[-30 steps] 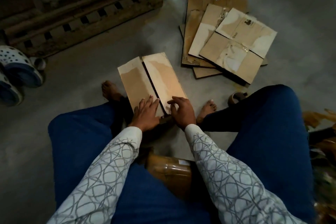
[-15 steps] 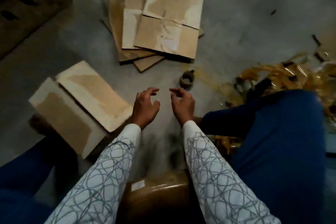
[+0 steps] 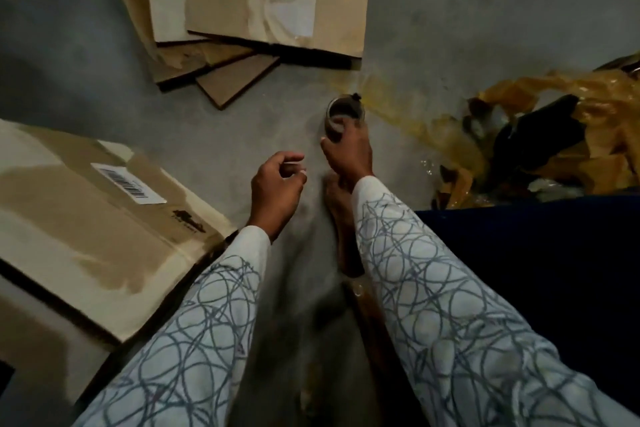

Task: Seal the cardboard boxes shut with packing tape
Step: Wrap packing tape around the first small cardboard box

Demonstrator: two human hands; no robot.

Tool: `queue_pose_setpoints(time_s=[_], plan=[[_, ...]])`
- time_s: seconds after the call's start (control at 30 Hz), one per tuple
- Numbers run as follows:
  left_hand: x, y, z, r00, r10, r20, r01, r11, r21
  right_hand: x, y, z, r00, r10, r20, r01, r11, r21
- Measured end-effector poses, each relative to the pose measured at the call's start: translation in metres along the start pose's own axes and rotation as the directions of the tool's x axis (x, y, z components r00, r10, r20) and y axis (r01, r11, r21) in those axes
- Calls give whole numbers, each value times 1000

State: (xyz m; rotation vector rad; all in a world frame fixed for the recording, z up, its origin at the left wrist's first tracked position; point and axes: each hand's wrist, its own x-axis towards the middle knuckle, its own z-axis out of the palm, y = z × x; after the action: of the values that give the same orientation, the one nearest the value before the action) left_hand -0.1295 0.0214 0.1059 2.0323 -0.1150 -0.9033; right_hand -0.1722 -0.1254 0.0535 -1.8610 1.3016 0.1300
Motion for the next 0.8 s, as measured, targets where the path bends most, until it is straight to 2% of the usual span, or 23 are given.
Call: queue_pose_setpoints(time_s=[0.17, 0.23, 0.33, 0.43, 0.53, 0.6, 0.7, 0.8], plan=[[20, -14, 6, 997, -73, 22, 74, 996, -48, 42, 27, 19, 980, -18, 197, 16, 1000, 8], [23, -20, 5, 997, -78, 29, 79, 995, -59, 51, 32, 26, 973, 25, 229, -11, 998, -61], [18, -24, 0, 996, -82, 37, 85, 993, -85, 53, 40, 36, 986, 80, 144, -39, 961, -273], [1, -20, -13, 993, -113, 31, 115, 987, -115, 32, 32, 32, 996, 75, 46, -58, 953, -296], [-32, -9, -36, 979, -197, 43, 202, 961, -190, -10, 8, 24, 998, 55, 36, -50, 992, -114], [-58, 3, -60, 975, -215, 51, 221, 934, -279, -41, -20, 24, 994, 55, 91, -66, 992, 112], [-100, 18, -114, 979, -203, -11, 181, 897, -404, -96, -84, 22, 959, -167, 229, 67, 918, 390], [-137, 30, -176, 957, -233, -175, 98, 824, -558, -155, -155, 6, 848, -446, 286, 271, 829, 489]])
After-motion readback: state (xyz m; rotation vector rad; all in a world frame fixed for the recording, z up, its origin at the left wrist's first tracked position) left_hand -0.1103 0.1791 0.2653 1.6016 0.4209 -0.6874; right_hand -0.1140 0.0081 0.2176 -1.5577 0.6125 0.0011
